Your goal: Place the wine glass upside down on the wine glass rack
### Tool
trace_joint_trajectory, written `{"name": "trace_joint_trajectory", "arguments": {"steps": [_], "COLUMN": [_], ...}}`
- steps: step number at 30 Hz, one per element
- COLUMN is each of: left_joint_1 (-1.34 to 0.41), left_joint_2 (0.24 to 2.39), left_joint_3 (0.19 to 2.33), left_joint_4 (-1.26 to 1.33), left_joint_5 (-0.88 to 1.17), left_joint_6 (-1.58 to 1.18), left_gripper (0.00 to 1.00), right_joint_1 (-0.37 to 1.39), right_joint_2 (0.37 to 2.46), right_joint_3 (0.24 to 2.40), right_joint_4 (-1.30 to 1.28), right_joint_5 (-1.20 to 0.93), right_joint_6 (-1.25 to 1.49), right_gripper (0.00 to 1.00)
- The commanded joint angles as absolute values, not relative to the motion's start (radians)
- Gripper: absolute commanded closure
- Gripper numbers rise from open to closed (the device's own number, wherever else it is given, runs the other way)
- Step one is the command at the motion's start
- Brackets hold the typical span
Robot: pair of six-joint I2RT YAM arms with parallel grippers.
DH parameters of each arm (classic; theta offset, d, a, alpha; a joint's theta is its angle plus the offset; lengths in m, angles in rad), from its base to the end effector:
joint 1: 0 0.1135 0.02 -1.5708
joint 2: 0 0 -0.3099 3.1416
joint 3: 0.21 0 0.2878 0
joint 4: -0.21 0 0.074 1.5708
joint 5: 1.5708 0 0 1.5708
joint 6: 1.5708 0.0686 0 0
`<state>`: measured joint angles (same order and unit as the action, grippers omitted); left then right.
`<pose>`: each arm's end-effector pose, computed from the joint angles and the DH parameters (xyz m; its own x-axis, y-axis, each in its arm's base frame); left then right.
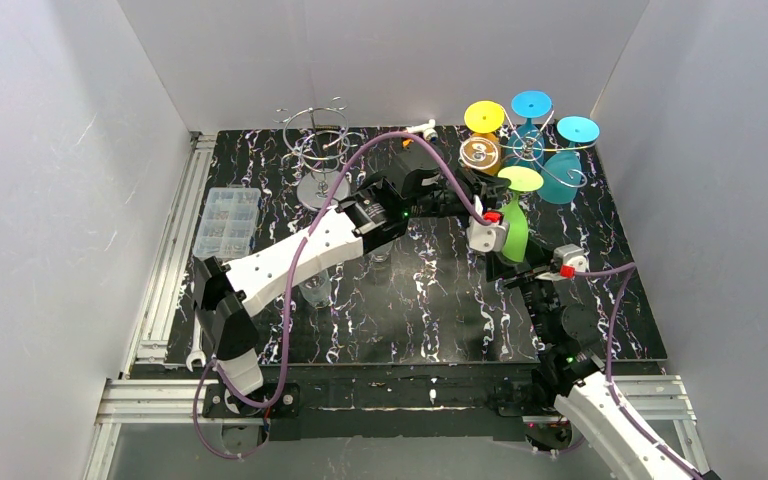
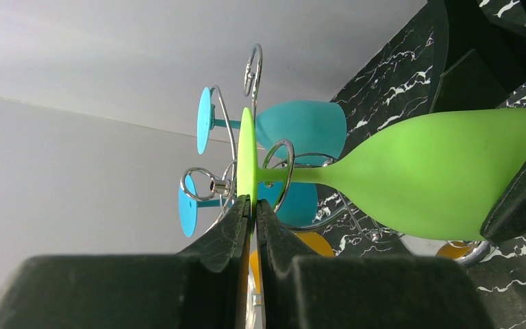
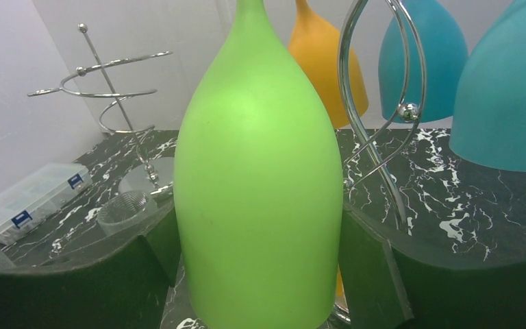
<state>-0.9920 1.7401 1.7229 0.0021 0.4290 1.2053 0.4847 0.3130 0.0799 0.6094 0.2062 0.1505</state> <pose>0.2447 -0.4267 0.4721 0.9205 0.1439 -0.3632 0.3611 0.0415 0.9316 0.1341 0.0547 0.2541 0.2784 0.3125 -0.9082 -0.3331 0.9183 0.2138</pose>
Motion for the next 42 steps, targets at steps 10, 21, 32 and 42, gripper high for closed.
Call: {"name": "trace_joint_trajectory", "arguments": {"steps": [10, 21, 32, 42], "left_joint_1": [-1.029, -1.029, -1.029, -1.029], "left_joint_2": [1.697, 1.687, 1.634, 1.446], "left_joint_3": [1.709, 1.701, 1.659, 1.605], "left_joint_4": [0.038, 0.048, 0.045, -0.099], "left_joint_5": [0.496, 0.487, 0.442, 0.333], "left_joint_6": [1.224, 1.202, 1.181, 1.044], "left_gripper": [0.94, 0.50, 0.46, 0.17], "right_joint_1": [0.484, 0.484, 0.484, 0.483], "right_joint_2": [0.274, 0.260, 0.310, 0.195], "right_joint_3": [0.042, 0.026, 0.095, 0.485], "right_joint_4": [0.672, 0.650, 0.593, -0.029], "right_joint_5": [0.319, 0.422, 0.388, 0.215], "right_joint_6": [0.220, 0.287, 0.290, 0.358], "right_gripper": [0.43, 0.37, 0.02, 0.01]}}
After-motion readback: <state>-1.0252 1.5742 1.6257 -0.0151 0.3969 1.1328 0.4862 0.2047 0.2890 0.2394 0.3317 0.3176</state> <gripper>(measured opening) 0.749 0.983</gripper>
